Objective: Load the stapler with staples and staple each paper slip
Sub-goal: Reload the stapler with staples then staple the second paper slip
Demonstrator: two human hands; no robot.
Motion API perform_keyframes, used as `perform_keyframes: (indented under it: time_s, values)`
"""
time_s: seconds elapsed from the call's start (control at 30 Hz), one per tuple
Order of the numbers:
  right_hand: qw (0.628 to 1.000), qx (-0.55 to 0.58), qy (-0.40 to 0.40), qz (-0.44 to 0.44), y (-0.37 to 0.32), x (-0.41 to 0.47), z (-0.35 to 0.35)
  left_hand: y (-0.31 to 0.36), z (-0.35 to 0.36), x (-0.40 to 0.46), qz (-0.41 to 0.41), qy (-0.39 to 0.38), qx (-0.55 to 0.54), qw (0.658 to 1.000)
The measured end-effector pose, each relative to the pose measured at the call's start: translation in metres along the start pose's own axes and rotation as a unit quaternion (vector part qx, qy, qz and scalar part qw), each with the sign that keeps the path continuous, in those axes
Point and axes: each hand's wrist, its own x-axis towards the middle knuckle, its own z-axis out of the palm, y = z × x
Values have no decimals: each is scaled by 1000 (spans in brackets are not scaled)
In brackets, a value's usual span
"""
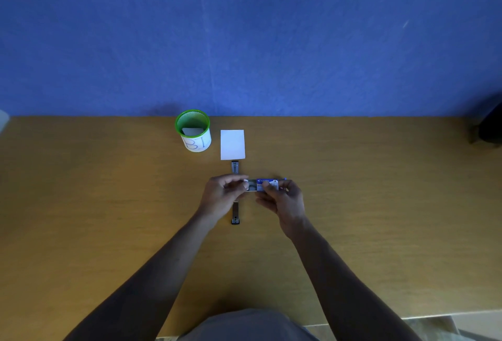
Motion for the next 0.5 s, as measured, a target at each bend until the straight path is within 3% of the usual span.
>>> perform_keyframes:
  time_s: [0.5]
  values:
    - [996, -11, -85, -17, 1, -1, -1, 0, 4, 1, -127, -59, -133, 981]
